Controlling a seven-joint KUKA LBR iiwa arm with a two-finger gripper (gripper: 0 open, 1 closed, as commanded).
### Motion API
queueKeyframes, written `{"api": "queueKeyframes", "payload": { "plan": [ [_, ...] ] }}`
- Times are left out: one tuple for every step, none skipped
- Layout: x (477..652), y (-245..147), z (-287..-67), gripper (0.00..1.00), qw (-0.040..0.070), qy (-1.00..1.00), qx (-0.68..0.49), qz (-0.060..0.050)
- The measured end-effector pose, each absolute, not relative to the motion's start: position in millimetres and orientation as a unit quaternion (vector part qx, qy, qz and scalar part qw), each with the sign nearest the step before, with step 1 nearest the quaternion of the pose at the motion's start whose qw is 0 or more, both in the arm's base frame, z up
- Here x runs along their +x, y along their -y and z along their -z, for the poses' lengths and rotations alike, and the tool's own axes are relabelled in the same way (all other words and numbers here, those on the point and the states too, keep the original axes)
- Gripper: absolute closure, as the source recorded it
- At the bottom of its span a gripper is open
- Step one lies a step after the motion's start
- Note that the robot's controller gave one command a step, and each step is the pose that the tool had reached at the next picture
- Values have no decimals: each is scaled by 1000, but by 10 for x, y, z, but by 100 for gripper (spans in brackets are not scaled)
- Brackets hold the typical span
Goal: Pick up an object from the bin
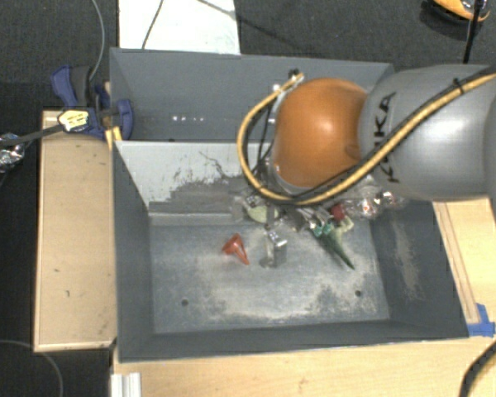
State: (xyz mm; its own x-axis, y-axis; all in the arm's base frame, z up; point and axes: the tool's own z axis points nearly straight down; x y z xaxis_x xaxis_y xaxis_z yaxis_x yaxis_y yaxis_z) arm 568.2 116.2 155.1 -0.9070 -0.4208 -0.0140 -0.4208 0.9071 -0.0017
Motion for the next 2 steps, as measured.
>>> {"api": "queueKeyframes", "payload": {
  "plan": [
    [5805, -1151, -1058, 0, 4, -963, -269, 0],
    [5882, -1152, -711, 100, 8, -925, -379, 0]
  ]
}}
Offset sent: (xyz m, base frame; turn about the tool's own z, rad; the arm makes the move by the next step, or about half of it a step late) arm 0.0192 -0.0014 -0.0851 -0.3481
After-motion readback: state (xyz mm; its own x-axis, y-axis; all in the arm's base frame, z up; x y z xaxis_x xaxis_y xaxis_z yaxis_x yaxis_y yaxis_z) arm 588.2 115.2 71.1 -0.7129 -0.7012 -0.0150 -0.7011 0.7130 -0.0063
